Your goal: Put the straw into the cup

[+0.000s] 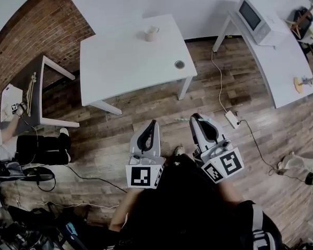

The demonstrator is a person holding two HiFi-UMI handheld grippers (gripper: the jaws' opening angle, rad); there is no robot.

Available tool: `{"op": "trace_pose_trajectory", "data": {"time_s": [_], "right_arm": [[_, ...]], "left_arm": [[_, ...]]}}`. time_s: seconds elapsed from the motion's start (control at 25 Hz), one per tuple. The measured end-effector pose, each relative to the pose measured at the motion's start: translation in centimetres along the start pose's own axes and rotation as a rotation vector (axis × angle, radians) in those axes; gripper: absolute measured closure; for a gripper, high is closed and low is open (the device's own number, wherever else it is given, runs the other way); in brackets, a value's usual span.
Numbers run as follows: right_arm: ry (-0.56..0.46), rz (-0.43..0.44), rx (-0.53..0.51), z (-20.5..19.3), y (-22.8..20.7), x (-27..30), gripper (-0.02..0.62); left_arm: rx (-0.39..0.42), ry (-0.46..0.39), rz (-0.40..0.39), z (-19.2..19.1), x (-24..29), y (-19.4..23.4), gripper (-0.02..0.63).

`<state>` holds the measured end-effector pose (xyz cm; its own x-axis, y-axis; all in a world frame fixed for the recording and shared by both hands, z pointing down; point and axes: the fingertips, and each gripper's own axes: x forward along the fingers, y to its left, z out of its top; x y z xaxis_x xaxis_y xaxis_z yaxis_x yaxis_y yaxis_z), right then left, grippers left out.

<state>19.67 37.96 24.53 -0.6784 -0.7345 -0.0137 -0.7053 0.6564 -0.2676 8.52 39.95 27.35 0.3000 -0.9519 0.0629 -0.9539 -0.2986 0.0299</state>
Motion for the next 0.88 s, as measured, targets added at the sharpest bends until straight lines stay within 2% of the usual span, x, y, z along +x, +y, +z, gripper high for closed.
{"op": "trace_pose_trajectory", "data": {"time_s": [0.16, 0.44, 0.64, 0.88], "right_arm": [[0.0, 0.014, 0.006, 0.2, -1.9, -1.1, 0.571], [0.01, 0.024, 0.032, -0.8, -3.5, -0.7, 0.571], [0.019, 0.019, 0.018, -0.8, -3.8, 2.1, 0.571], [0.021, -0.027, 0.004, -0.7, -4.8, 6.8, 0.571]], "left_arm": [[-0.033, -0.007, 0.028, 0.1, 0.4, -1.8, 0.602], [0.001, 0.024, 0.089, -0.8, 0.2, -1.9, 0.601], [-0.008, 0.023, 0.081, -0.8, 2.1, 0.5, 0.601], [-0.005, -0.002, 0.055, 0.0, 5.9, 5.0, 0.601]]}}
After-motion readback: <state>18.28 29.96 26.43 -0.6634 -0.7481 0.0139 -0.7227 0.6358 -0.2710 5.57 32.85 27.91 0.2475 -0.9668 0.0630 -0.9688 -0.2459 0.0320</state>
